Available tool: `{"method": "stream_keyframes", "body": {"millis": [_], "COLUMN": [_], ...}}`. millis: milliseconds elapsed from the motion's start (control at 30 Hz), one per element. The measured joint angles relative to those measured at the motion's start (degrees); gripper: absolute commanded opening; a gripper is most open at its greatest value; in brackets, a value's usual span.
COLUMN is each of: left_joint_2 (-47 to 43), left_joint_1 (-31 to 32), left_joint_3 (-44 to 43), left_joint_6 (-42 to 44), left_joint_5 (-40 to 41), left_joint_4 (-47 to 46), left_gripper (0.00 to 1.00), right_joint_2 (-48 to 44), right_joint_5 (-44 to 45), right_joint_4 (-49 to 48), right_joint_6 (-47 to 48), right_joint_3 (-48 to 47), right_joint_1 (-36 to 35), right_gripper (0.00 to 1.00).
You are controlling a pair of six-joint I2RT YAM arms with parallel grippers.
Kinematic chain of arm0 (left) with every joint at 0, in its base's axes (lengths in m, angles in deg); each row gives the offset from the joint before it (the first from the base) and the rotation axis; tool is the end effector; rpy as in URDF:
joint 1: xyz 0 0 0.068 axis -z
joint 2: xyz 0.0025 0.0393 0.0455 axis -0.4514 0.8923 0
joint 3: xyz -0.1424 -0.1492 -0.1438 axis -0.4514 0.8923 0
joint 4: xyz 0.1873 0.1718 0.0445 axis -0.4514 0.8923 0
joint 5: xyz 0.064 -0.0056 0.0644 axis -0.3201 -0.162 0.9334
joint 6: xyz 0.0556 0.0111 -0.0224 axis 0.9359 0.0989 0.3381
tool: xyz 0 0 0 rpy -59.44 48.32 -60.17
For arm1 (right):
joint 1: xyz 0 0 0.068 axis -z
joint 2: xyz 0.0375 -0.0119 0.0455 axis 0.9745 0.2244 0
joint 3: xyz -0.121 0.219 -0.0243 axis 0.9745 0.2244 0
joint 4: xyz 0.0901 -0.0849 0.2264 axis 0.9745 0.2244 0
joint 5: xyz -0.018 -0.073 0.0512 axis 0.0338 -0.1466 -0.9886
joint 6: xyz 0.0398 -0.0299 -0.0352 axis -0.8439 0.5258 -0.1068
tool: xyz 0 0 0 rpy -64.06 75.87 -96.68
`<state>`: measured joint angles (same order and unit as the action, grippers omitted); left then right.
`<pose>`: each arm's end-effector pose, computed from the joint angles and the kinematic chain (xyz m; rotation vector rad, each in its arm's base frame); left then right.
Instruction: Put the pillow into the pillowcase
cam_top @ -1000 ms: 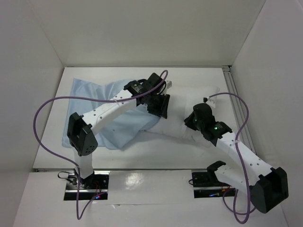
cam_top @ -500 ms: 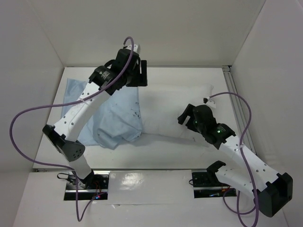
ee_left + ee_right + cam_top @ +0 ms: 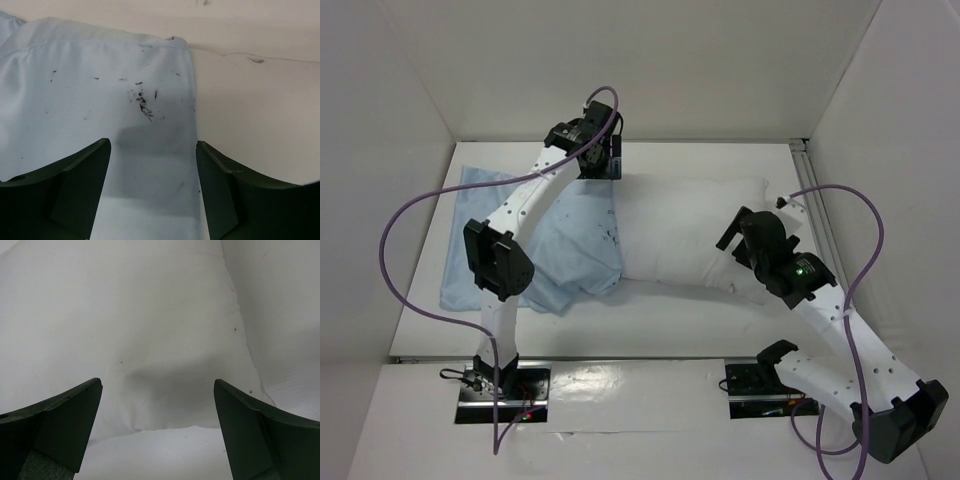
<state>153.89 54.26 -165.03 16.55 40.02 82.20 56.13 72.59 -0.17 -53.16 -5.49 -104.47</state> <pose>0.3959 -0.1875 0.3297 -0.1725 2.3655 -0.0235 0.1796 0.0692 0.2875 0.6029 2.1220 0.1559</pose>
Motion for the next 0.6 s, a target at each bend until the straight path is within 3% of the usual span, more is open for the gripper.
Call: {"method": "stream_keyframes", "body": {"millis": [400, 600], "left_joint_2": [3.5, 5.6], "left_joint_1": [-0.6, -0.7], "left_joint_3": [-2.9, -4.0], "left_joint_6": [1.4, 2.6], "left_joint_5": [-4.4, -6.0], "left_joint_4": [-0.2, -0.6], "left_gripper": [0.76, 0.59], "right_joint_2": [5.0, 7.3], "right_joint_5": [1.3, -1.6], "right_joint_4": [-1.5, -2.1], "right_joint_6": [4.2, 6.2], "right_joint_3": [-0.8, -2.7], "right_joint_1": [0.6, 4.1], "right_gripper": [1.0, 1.0]}}
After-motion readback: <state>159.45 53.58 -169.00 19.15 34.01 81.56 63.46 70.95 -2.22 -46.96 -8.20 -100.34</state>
